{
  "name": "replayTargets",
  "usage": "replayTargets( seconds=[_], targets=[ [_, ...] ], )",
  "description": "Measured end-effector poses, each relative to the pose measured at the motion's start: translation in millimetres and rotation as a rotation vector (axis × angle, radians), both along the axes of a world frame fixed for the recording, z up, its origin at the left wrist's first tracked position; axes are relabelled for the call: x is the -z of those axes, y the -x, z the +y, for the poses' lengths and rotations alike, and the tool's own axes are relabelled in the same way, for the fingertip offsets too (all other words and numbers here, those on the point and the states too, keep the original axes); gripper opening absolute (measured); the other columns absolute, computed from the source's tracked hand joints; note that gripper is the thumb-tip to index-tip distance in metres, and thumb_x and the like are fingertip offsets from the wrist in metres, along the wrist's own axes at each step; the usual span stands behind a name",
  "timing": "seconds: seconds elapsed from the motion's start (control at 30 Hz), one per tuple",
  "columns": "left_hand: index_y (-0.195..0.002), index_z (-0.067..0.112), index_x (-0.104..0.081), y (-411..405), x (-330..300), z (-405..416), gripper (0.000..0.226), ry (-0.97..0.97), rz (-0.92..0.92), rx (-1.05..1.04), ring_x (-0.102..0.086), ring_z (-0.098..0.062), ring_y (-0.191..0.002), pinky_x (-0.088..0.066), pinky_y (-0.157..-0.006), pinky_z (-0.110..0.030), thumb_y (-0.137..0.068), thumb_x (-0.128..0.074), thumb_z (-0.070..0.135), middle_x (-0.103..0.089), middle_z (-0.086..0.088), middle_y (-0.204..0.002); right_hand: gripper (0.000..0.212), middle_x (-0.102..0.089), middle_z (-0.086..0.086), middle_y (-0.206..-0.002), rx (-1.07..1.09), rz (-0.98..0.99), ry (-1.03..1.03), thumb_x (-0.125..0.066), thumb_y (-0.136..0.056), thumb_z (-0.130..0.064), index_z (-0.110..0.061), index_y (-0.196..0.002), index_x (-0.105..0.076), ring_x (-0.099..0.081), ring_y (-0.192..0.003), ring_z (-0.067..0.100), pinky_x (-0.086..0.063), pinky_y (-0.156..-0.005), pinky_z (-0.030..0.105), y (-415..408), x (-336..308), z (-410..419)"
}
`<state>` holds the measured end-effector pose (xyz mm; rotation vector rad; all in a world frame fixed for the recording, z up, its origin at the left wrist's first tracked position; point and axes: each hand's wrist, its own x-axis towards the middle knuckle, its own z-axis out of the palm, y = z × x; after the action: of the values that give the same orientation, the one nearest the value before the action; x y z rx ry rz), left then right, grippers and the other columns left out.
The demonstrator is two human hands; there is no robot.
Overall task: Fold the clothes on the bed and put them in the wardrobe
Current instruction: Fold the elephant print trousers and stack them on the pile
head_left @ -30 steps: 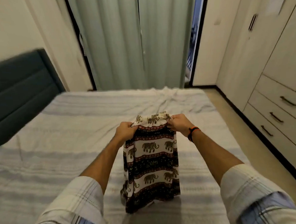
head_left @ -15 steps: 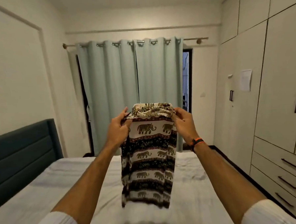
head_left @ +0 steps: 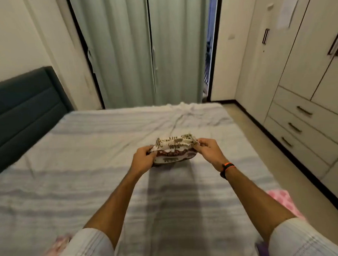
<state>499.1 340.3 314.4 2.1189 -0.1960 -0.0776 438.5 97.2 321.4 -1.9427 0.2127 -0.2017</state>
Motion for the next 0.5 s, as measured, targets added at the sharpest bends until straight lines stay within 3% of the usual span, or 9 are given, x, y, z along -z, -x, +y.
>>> replayTargets(
  seconds=[0.07,0.13,0.27,0.33,0.4,0.5],
  targets=[
    [-0.101,0.008,-0.071,32,44,13,0.016,-0.071,0.12,0.011,-0.064,-0.025,-0.086,-0.042,-0.068,-0.028,-0.094,-0.061,0.018,-0.067,-0.007,-0.086,0.033,-0.049,-0.015,-0.047,-0.02,0.108,0.011,-0.062,-0.094,-0.014,-0.022,-0.062,-0.059,-0.04,-0.045,-0.001,-0.032,-0.053,0.019,33,39,13],
    [-0.096,0.007,-0.071,56,77,23,0.016,-0.124,0.209,0.036,-0.065,-0.029,-0.086,-0.041,-0.065,-0.029,-0.093,-0.062,0.019,-0.067,-0.009,-0.084,0.037,-0.051,-0.016,-0.048,-0.031,0.191,0.003,-0.064,-0.094,-0.017,-0.021,-0.058,-0.058,-0.045,-0.046,-0.003,-0.036,-0.053,0.016,57,67,23],
    [-0.103,0.005,-0.071,99,132,47,0.021,-0.213,0.313,0.073,-0.066,-0.031,-0.09,-0.04,-0.065,-0.026,-0.094,-0.061,0.021,-0.071,-0.015,-0.093,0.04,-0.053,-0.005,-0.053,-0.007,0.362,0.023,-0.068,-0.087,-0.033,-0.023,-0.049,-0.061,-0.046,-0.06,0.017,-0.036,-0.063,0.031,103,119,45],
    [-0.103,0.004,-0.071,116,147,56,0.022,-0.264,0.321,0.102,-0.064,-0.028,-0.09,-0.039,-0.065,-0.027,-0.095,-0.06,0.022,-0.068,-0.012,-0.094,0.038,-0.053,-0.004,-0.054,0.014,0.418,0.037,-0.065,-0.084,-0.032,-0.028,-0.047,-0.061,-0.047,-0.062,0.02,-0.038,-0.064,0.035,118,137,53],
    [-0.104,0.004,-0.071,129,154,62,0.022,-0.295,0.316,0.132,-0.063,-0.026,-0.093,-0.039,-0.065,-0.028,-0.096,-0.06,0.022,-0.067,-0.011,-0.097,0.028,-0.06,0.002,-0.061,0.018,0.457,0.069,-0.065,-0.08,-0.033,-0.028,-0.052,-0.065,-0.056,-0.067,0.027,-0.048,-0.067,0.042,131,147,59],
    [-0.107,0.004,-0.07,150,166,71,0.024,-0.333,0.341,0.167,-0.063,-0.029,-0.099,-0.038,-0.071,-0.027,-0.096,-0.06,0.022,-0.069,-0.013,-0.102,0.014,-0.072,0.009,-0.086,0.004,0.521,0.089,-0.068,-0.082,-0.03,-0.018,-0.078,-0.074,-0.067,-0.093,0.033,-0.054,-0.089,0.051,151,165,68]
  ],
)
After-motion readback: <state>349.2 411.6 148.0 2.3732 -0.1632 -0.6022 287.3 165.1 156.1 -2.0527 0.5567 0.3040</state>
